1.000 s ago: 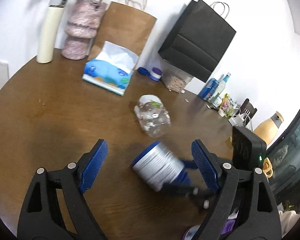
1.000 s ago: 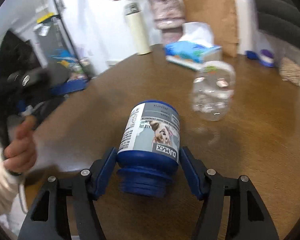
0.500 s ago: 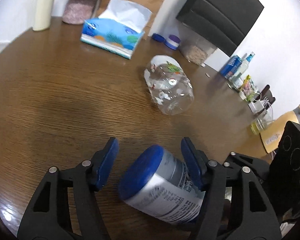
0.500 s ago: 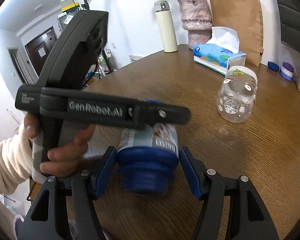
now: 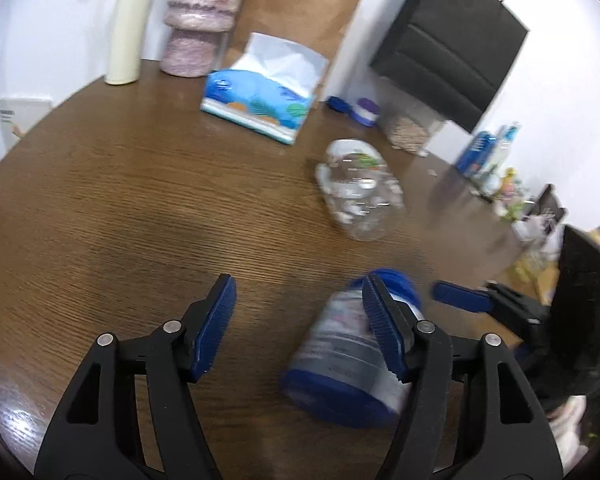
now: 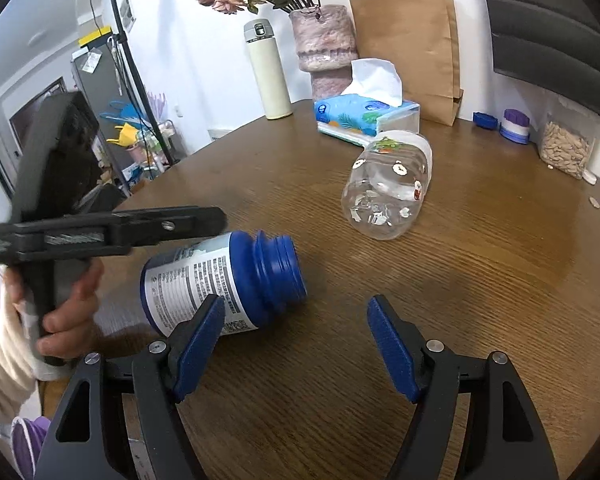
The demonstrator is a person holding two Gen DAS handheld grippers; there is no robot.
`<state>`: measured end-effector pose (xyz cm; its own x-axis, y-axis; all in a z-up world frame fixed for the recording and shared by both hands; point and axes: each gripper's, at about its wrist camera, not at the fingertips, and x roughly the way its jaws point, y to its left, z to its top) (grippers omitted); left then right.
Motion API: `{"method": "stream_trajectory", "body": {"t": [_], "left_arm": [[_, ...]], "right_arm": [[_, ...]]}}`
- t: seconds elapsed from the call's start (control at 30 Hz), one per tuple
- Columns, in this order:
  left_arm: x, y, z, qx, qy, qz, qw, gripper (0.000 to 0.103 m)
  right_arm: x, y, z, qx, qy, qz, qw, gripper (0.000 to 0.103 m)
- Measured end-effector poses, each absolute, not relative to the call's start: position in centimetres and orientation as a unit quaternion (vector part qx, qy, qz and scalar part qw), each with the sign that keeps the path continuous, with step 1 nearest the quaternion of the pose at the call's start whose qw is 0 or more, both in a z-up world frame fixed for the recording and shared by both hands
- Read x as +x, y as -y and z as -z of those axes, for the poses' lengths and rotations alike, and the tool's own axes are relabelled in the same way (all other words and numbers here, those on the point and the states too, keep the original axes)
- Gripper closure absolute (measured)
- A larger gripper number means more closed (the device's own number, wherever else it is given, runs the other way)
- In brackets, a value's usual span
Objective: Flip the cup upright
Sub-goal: 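Lift the bottle with the left tool and rotate it cap-up, then grasp the upright bottle with the right tool while the left tool holds it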
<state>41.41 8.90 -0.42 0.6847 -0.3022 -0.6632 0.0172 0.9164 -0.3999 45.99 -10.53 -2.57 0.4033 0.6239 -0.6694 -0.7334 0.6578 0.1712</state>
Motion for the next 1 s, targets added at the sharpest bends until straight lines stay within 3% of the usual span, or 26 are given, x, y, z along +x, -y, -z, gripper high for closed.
{"method": "stream_trajectory", "body": {"t": [0.07, 0.13, 0.2, 0.23, 0.27, 0.4, 0.67, 0.8, 1.0], "left_arm": [[41.4, -7.6, -0.3, -0.166, -0.398, 0.126, 0.893, 0.021], [42.1, -5.2, -0.4, -0.088, -0.429, 0.141, 0.888, 0.020], [43.0, -3.1, 0.2, -0.016, -0.463, 0.136, 0.876, 0.025], [43.6, -2.3, 0.8, -0.001, -0.484, 0.149, 0.862, 0.039], [44.0, -1.8, 1.3, 0.010, -0.499, 0.154, 0.853, 0.043], [44.1, -0.1, 1.4, 0.058, -0.505, 0.148, 0.848, 0.043], [44.8, -0.5, 2.1, 0.044, -0.523, 0.119, 0.843, 0.043], [42.0, -2.1, -1.4, 0.032, -0.441, 0.099, 0.891, 0.043], [34.2, -3.5, -8.3, 0.048, -0.260, 0.078, 0.961, 0.043]], "right_arm": [[45.8, 10.7, 2.6, -0.078, -0.365, -0.393, 0.840, 0.024], [46.6, 11.2, 2.6, -0.059, -0.373, -0.382, 0.844, 0.024], [47.6, 12.4, 2.7, -0.032, -0.385, -0.360, 0.850, 0.024], [48.2, 13.1, 2.8, -0.020, -0.392, -0.343, 0.853, 0.024], [48.7, 13.9, 2.8, -0.008, -0.399, -0.327, 0.857, 0.024], [49.4, 15.6, 2.7, 0.021, -0.401, -0.310, 0.862, 0.024], [48.5, 15.2, 1.4, 0.027, -0.371, -0.331, 0.867, 0.024], [47.0, 15.4, -1.1, 0.052, -0.364, -0.337, 0.867, 0.024], [42.6, 13.2, -7.5, 0.086, -0.332, -0.440, 0.830, 0.024]]}}
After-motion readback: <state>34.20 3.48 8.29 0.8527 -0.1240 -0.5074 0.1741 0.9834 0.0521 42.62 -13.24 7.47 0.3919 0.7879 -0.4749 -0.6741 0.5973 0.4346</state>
